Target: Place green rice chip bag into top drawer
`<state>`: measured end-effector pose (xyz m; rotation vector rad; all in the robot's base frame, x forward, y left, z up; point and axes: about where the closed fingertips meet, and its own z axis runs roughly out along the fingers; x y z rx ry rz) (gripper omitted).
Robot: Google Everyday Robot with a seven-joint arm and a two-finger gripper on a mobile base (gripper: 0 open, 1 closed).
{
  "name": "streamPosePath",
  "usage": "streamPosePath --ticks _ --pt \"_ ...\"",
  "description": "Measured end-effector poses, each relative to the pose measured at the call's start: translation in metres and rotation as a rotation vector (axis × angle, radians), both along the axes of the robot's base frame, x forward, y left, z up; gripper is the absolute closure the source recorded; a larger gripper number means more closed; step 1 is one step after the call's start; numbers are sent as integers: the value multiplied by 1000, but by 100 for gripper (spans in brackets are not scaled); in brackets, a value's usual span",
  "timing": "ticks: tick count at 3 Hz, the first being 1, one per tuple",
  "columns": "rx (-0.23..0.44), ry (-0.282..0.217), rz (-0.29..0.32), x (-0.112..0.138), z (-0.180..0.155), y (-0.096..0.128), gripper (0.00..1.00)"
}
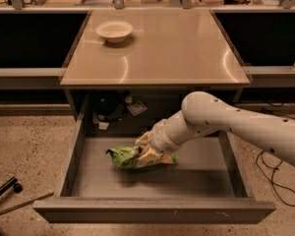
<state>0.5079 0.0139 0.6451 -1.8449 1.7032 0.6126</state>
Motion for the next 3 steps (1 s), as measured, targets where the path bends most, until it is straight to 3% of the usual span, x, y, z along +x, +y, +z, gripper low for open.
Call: streamPosePath --ticks 2,3 --pt "0 0 0 0 0 0 13" --pt "0 0 0 0 0 0 0"
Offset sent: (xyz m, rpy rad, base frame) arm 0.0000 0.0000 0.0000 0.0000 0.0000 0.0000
